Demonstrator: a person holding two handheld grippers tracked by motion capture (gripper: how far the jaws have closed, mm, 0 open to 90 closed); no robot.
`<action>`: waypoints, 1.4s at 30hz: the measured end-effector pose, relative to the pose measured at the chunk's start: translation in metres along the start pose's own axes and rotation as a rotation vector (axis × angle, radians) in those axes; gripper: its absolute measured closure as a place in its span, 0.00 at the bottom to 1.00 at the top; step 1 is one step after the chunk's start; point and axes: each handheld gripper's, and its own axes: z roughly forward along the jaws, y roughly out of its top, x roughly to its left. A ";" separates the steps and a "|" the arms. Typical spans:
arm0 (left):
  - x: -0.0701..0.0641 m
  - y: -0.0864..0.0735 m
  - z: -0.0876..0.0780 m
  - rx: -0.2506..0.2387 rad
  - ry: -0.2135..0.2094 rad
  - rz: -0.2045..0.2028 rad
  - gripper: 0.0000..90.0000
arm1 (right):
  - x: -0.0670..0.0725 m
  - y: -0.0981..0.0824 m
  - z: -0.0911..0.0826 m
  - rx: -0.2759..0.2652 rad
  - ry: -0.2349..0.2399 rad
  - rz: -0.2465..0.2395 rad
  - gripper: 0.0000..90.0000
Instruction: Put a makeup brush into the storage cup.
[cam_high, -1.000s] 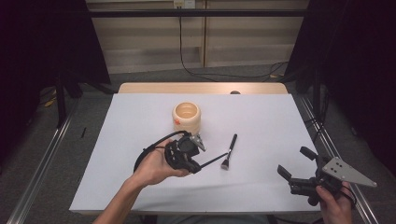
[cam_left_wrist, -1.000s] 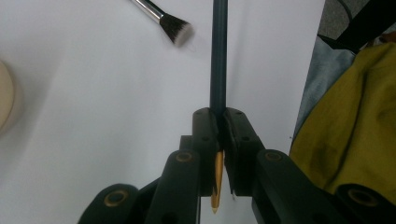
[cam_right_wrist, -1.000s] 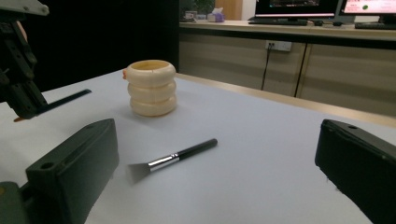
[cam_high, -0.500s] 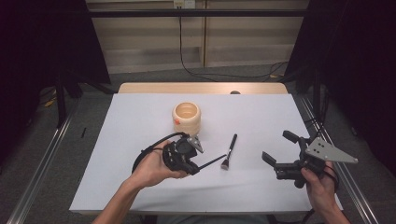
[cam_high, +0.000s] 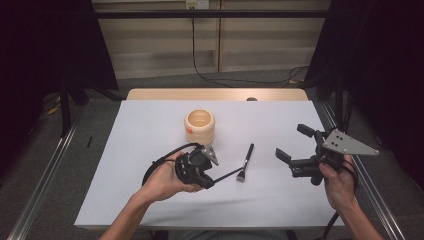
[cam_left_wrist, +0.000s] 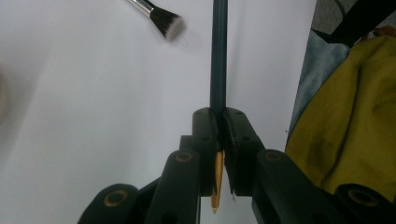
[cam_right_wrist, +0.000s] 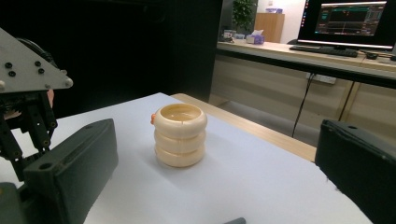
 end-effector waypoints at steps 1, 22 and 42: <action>0.000 0.000 0.000 0.001 -0.003 0.002 0.93 | -0.001 0.001 0.002 0.001 0.002 0.002 0.00; -0.002 0.001 0.006 0.017 -0.018 0.014 0.93 | -0.009 0.013 0.039 0.040 0.087 0.021 0.00; -0.004 0.005 0.011 0.041 -0.028 0.034 0.93 | 0.009 0.001 0.059 0.294 0.302 0.007 0.00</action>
